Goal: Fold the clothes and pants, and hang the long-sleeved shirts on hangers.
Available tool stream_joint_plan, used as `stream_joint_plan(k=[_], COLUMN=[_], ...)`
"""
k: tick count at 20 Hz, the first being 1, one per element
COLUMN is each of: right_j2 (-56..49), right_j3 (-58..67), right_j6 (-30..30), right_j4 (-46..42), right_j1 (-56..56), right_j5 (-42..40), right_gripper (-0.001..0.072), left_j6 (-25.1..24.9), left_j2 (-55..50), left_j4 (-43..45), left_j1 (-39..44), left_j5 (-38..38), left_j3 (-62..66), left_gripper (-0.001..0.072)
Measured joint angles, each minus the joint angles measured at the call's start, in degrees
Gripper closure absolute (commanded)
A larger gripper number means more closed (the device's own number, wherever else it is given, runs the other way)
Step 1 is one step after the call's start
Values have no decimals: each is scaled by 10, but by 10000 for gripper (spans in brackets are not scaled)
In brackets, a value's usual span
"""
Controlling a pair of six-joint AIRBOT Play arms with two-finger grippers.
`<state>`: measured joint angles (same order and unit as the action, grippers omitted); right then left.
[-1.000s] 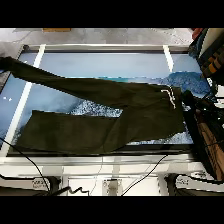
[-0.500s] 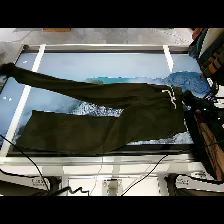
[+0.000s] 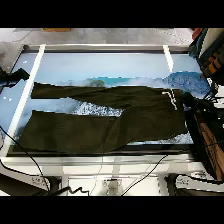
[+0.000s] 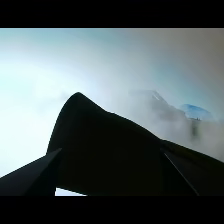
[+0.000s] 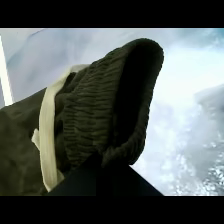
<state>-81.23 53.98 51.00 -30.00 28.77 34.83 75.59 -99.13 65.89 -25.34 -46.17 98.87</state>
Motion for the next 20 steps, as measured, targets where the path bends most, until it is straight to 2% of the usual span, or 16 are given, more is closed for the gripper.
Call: stream_joint_plan(k=[1,2,3,7,9,14,19,20], right_j2=[0,0,0,0,0,0,0,0], right_j3=[0,0,0,0,0,0,0,0], right_j6=[0,0,0,0,0,0,0,0], right_j4=[-4,-8,-12,-19,-20,-28,-31,-32], right_j1=[0,0,0,0,0,0,0,0], right_j5=[0,0,0,1,1,1,0,0], right_gripper=[682,682,682,682,682,682,682,682], left_j6=[0,0,0,42,74,146,169,170], left_j2=[4,6,6,2,-6,-46,-74,-75], left_j4=[-2,-1,5,50,62,56,27,24], left_j1=[-1,-3,-4,-8,-8,-4,6,7], left_j5=[-5,-17,-37,-106,-115,-77,-17,-13], left_j3=[0,0,-1,-35,-64,-97,-104,-104], left_gripper=[36,144,164,153,49,50,64,120])
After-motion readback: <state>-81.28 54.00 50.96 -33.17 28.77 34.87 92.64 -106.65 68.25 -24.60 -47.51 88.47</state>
